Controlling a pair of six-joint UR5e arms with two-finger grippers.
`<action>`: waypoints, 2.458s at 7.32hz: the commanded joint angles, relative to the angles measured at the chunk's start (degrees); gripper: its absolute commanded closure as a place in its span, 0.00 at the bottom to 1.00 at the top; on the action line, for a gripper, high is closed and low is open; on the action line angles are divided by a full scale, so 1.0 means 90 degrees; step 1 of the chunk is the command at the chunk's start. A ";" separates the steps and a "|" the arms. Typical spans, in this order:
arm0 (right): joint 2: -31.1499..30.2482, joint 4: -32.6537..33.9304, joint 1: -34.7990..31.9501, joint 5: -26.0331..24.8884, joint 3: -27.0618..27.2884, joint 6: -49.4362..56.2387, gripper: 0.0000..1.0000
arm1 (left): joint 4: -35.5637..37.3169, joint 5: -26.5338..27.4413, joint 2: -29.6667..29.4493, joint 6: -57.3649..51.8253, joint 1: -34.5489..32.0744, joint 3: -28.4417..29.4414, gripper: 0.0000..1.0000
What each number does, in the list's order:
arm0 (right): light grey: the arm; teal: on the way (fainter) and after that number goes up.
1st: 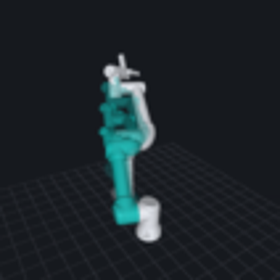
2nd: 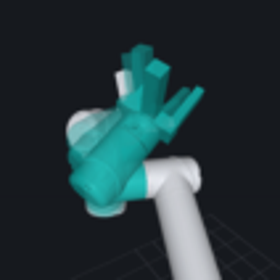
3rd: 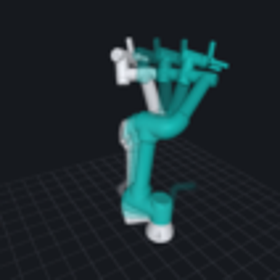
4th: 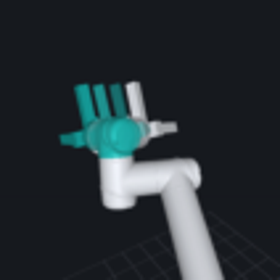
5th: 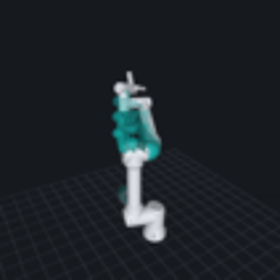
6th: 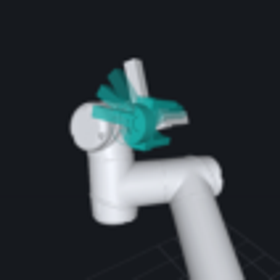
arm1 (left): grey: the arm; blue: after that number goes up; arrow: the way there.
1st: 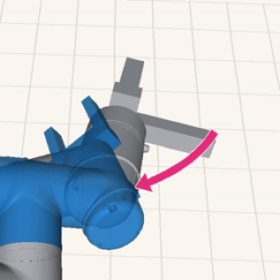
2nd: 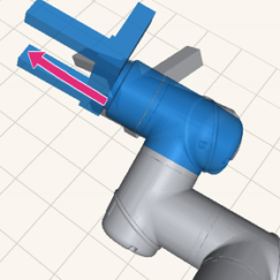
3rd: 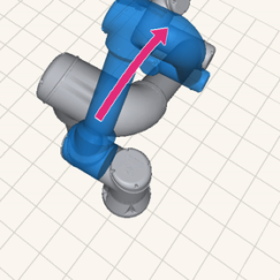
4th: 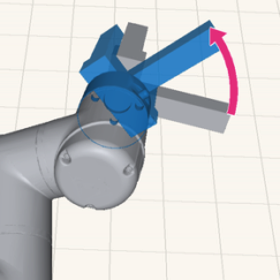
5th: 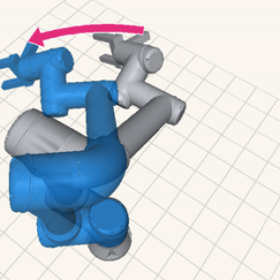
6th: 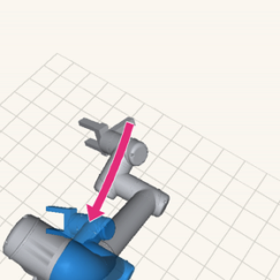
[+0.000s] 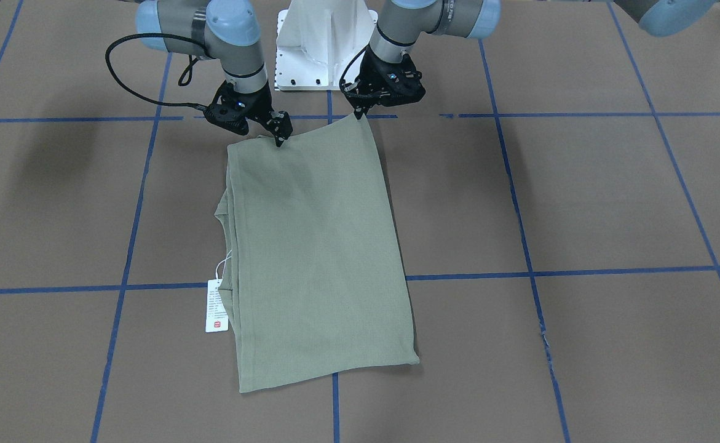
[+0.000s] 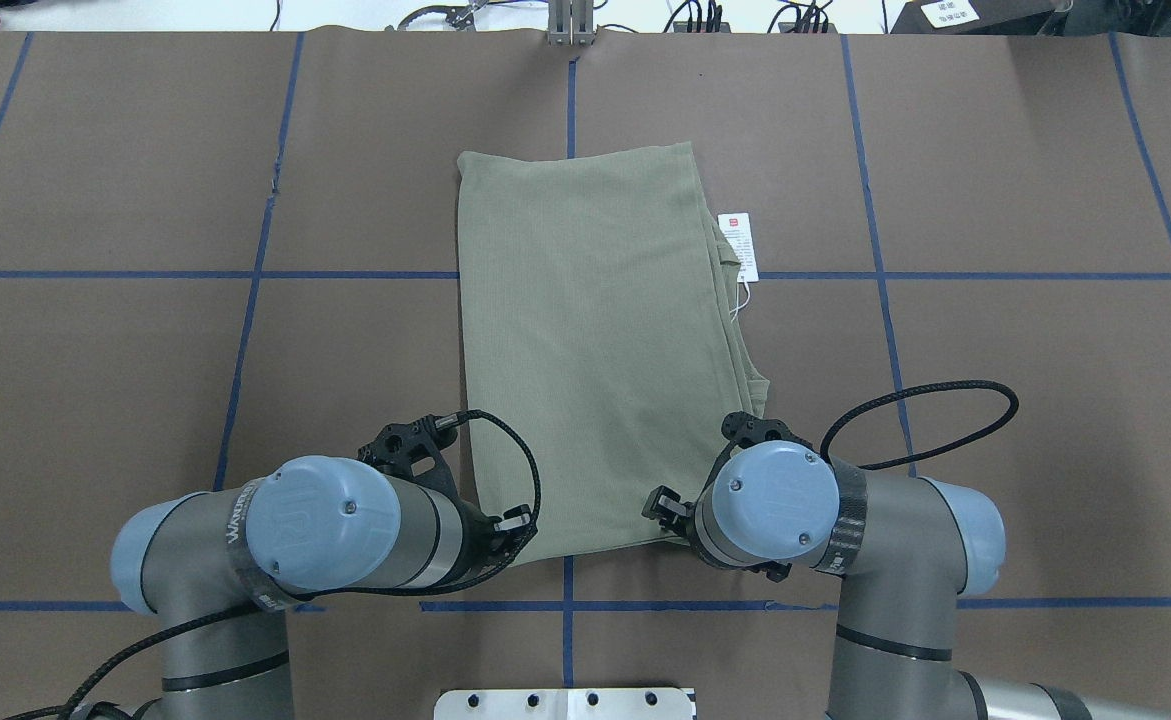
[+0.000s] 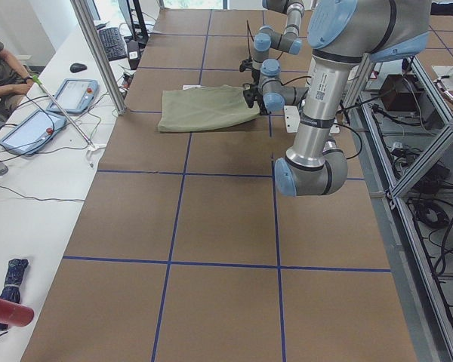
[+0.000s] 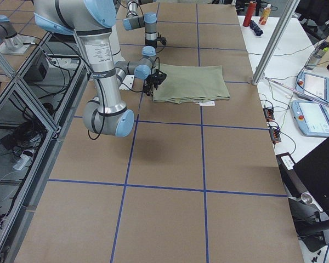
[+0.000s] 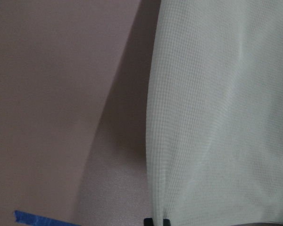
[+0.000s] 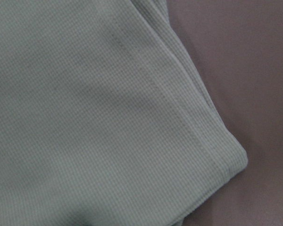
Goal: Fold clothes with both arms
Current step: 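Grasp the shirt's near edge corners with both grippers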
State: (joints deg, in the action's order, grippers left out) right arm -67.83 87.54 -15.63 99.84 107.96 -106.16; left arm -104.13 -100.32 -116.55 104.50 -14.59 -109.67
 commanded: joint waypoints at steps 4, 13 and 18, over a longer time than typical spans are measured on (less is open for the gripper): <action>0.0008 0.0000 -0.0128 -0.0271 0.0105 -0.1218 0.00 | -0.0002 -0.0006 0.0011 0.0000 0.0000 0.0008 1.00; -0.0158 0.0000 0.0145 -0.0567 0.0095 -0.2052 0.00 | -0.0002 0.0004 -0.0018 0.0000 0.0000 0.0027 1.00; -0.0158 0.0000 0.0155 -0.0567 0.0075 -0.2043 0.02 | -0.0012 0.0004 -0.0009 0.0000 0.0010 0.0037 1.00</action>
State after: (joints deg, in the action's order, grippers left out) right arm -69.23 87.54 -14.27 94.71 108.66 -124.60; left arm -104.27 -100.32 -116.67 104.50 -14.57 -109.34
